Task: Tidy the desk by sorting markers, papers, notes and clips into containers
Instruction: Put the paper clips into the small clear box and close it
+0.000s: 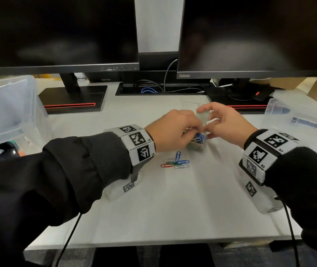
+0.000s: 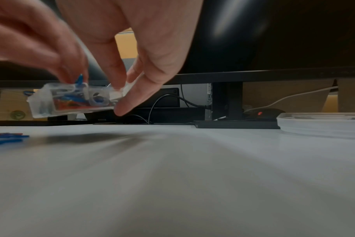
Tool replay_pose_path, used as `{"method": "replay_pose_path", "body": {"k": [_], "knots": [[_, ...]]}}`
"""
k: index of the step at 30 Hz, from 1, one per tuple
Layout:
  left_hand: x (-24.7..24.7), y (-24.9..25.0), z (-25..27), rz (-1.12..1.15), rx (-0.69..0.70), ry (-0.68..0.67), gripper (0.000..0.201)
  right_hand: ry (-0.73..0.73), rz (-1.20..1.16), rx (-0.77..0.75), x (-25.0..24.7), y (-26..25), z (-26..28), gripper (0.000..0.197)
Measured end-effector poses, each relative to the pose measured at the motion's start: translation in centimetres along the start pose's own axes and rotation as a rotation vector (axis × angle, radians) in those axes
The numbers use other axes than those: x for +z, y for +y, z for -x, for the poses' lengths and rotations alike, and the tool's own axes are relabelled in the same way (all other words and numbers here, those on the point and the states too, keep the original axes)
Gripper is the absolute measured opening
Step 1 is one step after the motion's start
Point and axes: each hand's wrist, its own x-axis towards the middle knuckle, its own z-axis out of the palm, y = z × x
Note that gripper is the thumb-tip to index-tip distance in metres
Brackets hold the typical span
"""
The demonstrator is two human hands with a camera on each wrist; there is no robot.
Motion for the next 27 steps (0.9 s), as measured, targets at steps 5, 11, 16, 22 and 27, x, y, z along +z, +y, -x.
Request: {"method": "replay_pose_path", "body": {"k": [5, 11, 16, 22, 27], "knots": [[0.0, 0.2, 0.3, -0.018, 0.109, -0.058, 0.021, 0.008, -0.022, 0.0, -0.1, -0.1, 0.1, 0.046], [-0.4, -0.3, 0.6, -0.077, 0.027, 0.008, 0.021, 0.027, -0.013, 0.003, 0.0, -0.2, 0.1, 0.044], [-0.7, -1.1, 1.3, -0.114, -0.24, 0.019, 0.036, 0.026, -0.016, 0.009, 0.0, -0.3, 0.1, 0.044], [-0.5, -0.9, 1.4, -0.124, -0.196, -0.136, 0.036, 0.07, -0.002, -0.013, -0.1, -0.3, 0.2, 0.042], [-0.9, 0.0, 2.3, -0.003, 0.102, 0.042, 0.026, 0.076, 0.001, -0.012, -0.2, -0.2, 0.1, 0.043]]}}
